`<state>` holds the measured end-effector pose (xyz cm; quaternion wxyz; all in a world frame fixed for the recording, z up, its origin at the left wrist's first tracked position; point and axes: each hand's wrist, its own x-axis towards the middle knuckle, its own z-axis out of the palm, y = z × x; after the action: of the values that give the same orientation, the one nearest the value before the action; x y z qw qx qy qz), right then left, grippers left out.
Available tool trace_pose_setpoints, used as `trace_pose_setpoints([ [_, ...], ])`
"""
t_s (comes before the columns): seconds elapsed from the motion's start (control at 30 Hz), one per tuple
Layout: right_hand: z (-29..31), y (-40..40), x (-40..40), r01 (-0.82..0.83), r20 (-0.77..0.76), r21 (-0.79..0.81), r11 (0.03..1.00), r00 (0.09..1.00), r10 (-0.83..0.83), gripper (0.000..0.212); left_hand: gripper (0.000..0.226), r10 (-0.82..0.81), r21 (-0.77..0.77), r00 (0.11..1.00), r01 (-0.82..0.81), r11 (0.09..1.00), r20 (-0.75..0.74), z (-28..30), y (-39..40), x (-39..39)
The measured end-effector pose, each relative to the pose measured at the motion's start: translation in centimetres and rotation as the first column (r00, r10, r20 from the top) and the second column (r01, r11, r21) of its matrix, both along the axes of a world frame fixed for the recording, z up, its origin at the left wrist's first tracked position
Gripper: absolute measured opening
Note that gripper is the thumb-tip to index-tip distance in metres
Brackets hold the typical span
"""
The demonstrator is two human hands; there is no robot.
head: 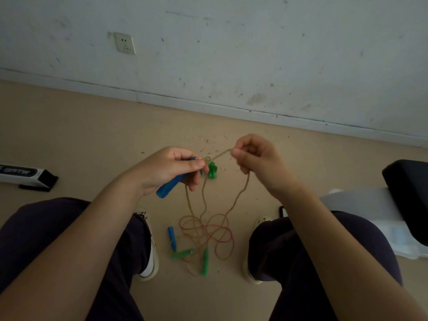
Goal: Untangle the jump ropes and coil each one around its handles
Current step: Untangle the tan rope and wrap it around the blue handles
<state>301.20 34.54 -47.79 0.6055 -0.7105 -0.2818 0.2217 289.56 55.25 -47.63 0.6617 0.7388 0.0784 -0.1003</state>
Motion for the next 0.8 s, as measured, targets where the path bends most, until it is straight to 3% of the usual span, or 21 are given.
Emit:
trace_pose_setpoints([
  [0.1, 0.5, -0.7, 1.0, 0.068, -0.055, 0.081, 0.994, 0.996, -0.064, 0.012, 0.019, 0.020, 0.018, 1.000, -0.020, 1.000, 0.002, -0.1, 0.2, 0.0],
  [0.27, 0.5, 0.4, -1.0, -0.174, -0.083, -0.028, 0.984, 0.982, 0.171, 0.018, 0.022, 0.006, 0.030, 1.000, -0.006, 1.000, 0.000, -0.5, -1.2, 0.4],
  [0.37, -0.2, 1.3, -1.8, -0.211, -0.053, -0.110, 0.971, 0.977, 0.207, 0.014, 0.020, -0.022, 0.028, 1.000, 0.022, 0.999, -0.011, -0.4, -1.4, 0.4],
  [0.47, -0.1, 1.0, -1.1, -0.126, 0.006, -0.142, 0.982, 0.992, 0.128, 0.012, 0.022, -0.010, 0.018, 1.000, 0.010, 1.000, -0.020, -0.1, -0.7, 0.2],
  [0.63, 0.5, -0.6, 0.8, 0.113, 0.044, -0.036, 0.993, 0.993, -0.112, 0.007, 0.024, 0.036, 0.078, 0.997, -0.031, 0.996, -0.062, -0.4, 1.4, -0.1],
  [0.8, 0.5, 0.2, -0.7, -0.135, -0.040, -0.109, 0.985, 0.991, 0.131, 0.015, 0.022, 0.046, 0.042, 0.998, -0.045, 0.998, -0.033, -0.6, -0.8, 0.2],
])
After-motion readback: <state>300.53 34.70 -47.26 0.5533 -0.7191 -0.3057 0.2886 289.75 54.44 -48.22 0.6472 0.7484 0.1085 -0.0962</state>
